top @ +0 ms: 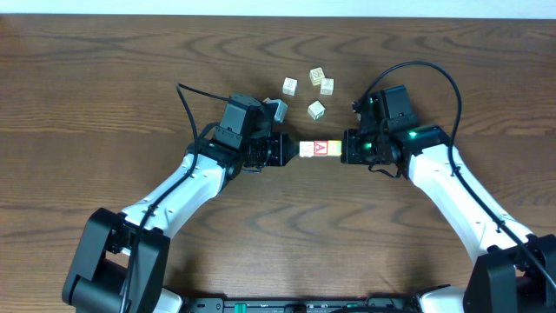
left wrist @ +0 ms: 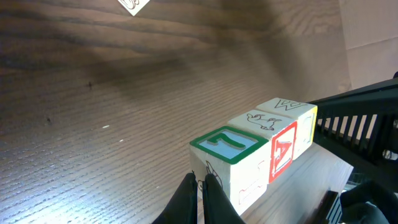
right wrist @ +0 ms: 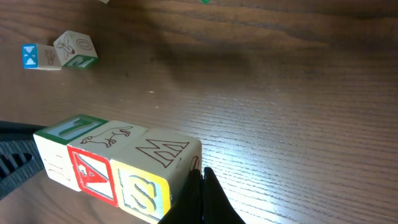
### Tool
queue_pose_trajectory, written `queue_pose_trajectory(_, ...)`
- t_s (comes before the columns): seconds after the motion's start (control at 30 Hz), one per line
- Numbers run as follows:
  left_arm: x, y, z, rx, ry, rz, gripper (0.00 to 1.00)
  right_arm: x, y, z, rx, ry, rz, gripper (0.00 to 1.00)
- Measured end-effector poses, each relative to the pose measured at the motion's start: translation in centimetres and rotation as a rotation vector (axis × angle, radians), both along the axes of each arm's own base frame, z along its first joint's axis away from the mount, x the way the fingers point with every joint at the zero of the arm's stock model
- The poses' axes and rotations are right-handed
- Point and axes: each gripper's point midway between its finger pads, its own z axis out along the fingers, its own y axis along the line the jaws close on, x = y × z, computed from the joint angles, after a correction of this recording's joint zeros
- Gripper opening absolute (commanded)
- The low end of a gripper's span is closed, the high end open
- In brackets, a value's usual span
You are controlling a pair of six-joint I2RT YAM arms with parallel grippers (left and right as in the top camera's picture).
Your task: Lift 3 blocks
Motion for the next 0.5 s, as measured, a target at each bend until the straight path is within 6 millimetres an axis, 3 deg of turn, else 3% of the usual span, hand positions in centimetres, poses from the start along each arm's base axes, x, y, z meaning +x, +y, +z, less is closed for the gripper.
queue_pose_trajectory(0.27, -0.2, 0.1, -0.2, 0.005, 0.01, 0.0, 0.07, -0.2, 0.3, -2.1, -0.033, 0.046, 0.01, 0.01)
queue_pose_trajectory(0.5, -0.1, 0.2, -0.3, 0.011, 0.011, 0.004, 0.07, 0.0, 0.4, -2.1, -0.031, 0.041, 0.011, 0.01)
